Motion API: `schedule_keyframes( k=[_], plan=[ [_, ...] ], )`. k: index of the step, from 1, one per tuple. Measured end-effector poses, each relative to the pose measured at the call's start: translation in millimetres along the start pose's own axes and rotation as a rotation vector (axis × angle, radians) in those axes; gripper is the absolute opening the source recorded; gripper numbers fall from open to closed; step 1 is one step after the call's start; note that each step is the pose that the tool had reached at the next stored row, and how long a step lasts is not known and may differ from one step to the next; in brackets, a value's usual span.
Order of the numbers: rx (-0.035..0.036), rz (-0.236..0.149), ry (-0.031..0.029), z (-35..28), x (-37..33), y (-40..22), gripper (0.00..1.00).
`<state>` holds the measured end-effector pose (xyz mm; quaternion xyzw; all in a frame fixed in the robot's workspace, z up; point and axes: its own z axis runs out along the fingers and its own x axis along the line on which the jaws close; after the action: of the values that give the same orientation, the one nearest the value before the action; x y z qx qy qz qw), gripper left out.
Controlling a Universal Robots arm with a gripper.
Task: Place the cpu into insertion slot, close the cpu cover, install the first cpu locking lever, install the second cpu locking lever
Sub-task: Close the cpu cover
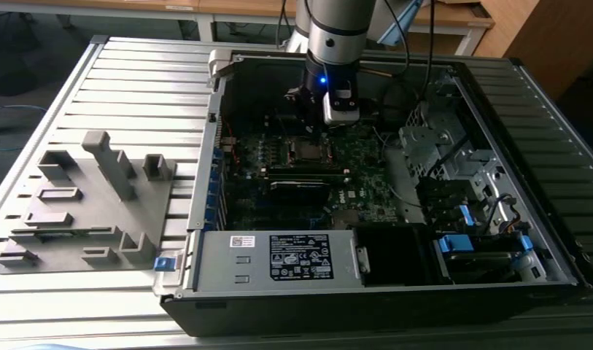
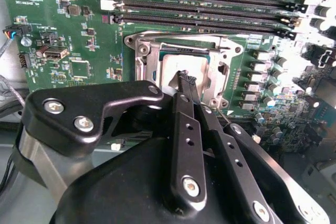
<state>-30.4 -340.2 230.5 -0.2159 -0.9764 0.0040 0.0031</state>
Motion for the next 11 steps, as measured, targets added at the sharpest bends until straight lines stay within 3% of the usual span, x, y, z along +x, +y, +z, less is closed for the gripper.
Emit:
schedule_keyframes(
  k=[11],
  plan=[
    [-0.002, -0.005, -0.0034, 0.0, 0.0, 0.0, 0.11]
  ],
)
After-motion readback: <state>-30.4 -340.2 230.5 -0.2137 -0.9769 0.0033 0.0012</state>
